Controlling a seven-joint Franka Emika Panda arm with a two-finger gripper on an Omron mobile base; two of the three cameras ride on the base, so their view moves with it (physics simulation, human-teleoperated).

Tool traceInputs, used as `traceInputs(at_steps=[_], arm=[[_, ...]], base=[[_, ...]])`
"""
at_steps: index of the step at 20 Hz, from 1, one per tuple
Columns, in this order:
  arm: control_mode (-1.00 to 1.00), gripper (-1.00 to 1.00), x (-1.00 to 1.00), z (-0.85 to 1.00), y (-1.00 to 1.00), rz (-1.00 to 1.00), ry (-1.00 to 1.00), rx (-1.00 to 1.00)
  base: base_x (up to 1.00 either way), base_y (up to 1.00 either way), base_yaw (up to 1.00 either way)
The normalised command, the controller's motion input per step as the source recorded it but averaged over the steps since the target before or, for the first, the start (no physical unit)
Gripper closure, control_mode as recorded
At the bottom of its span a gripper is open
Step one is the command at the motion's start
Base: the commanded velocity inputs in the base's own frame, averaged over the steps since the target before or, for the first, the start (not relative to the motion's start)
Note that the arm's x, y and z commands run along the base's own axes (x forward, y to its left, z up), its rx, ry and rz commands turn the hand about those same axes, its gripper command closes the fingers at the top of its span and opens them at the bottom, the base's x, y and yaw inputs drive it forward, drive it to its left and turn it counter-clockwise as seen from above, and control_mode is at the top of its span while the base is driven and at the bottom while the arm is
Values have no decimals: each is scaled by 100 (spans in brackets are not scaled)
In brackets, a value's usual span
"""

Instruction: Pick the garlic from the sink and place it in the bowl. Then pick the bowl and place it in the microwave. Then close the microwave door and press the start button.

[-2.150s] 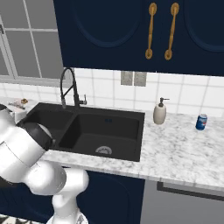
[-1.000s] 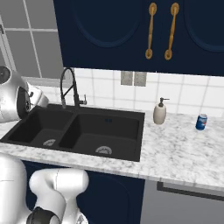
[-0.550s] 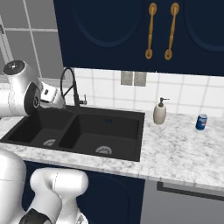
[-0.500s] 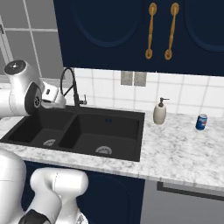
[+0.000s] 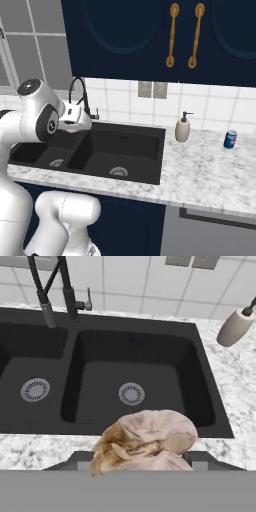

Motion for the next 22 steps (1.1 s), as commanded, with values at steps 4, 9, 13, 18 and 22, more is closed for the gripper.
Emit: traceInputs(at_steps=[4, 9, 13, 18, 22], arm=[[100, 100, -27, -8, -1, 2, 4, 4], [100, 100, 0, 0, 0, 0, 0, 0], [100, 100, 0, 0, 0, 0, 0, 0], [100, 100, 0, 0, 0, 0, 0, 0], [100, 100, 0, 0, 0, 0, 0, 0]], base=[[-7, -10, 5], [-10, 83, 10], [-14, 100, 2], [-31, 100, 0], [-24, 100, 0]])
